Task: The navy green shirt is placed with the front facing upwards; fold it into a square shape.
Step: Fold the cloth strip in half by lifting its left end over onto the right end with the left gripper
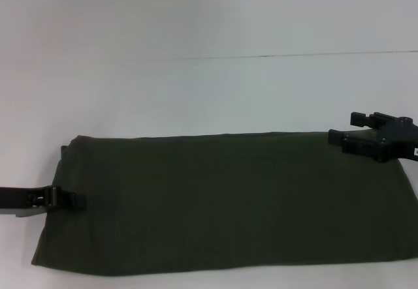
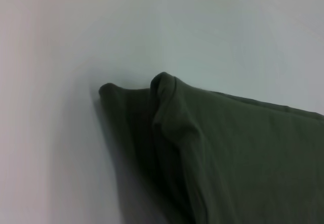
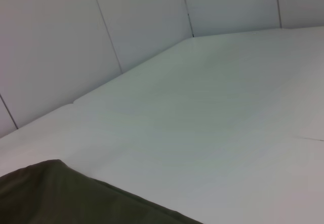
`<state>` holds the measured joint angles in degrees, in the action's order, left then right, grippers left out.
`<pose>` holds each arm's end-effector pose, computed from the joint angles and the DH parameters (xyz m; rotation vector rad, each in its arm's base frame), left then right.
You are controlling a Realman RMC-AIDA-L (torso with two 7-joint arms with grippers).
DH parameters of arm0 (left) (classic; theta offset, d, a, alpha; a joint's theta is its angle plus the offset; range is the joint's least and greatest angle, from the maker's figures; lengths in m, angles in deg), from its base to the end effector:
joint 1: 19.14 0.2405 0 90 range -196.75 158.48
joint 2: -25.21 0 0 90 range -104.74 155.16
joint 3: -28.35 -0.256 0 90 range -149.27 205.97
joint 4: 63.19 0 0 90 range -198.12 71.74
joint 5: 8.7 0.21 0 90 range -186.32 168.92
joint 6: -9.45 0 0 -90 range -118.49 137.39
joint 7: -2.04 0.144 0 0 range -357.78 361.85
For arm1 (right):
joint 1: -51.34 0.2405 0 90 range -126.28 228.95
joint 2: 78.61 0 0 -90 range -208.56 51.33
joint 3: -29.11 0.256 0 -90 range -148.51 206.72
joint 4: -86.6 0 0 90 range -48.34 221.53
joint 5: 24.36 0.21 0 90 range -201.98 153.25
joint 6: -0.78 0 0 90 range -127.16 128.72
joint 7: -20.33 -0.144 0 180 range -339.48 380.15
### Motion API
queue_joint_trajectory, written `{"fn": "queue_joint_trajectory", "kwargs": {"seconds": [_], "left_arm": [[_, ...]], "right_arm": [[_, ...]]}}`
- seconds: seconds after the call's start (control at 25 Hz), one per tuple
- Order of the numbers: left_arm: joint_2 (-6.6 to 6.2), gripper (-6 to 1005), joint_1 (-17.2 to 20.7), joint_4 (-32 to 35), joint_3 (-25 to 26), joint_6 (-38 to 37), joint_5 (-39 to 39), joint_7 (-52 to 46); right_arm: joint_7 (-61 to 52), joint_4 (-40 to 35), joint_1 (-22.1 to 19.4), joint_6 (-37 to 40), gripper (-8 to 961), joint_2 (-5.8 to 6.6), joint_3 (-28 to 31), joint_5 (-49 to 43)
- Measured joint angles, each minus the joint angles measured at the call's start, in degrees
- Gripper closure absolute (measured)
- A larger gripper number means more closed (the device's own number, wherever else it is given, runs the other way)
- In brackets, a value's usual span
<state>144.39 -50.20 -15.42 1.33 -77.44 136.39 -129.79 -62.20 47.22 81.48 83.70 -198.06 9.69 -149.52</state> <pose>-0.3241 0.3243 0.0329 -2.1772 -1.8070 -0.2798 0.3118 0.3395 0.0350 -2.3880 0.8628 0.6222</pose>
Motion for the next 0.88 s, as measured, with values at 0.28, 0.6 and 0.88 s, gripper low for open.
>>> {"fn": "queue_joint_trajectory", "kwargs": {"seconds": [0.28,0.6,0.88], "left_arm": [[-0.13,923,0.5,1.9,0.2,1.5,0.3,0.0],[-1.20,932,2.5,7.0,1.3,2.9,0.8,0.3],[-1.69,934,2.6,9.7,4.3,1.7,2.5,0.6]], "right_arm": [[0.5,1.1,0.2,-0.1,97,-0.08,-0.4,0.0],[0.7,2.4,0.9,-0.2,98,-0.09,-0.5,0.2],[2.6,4.9,2.1,-0.1,98,-0.11,-0.6,0.9]]}}
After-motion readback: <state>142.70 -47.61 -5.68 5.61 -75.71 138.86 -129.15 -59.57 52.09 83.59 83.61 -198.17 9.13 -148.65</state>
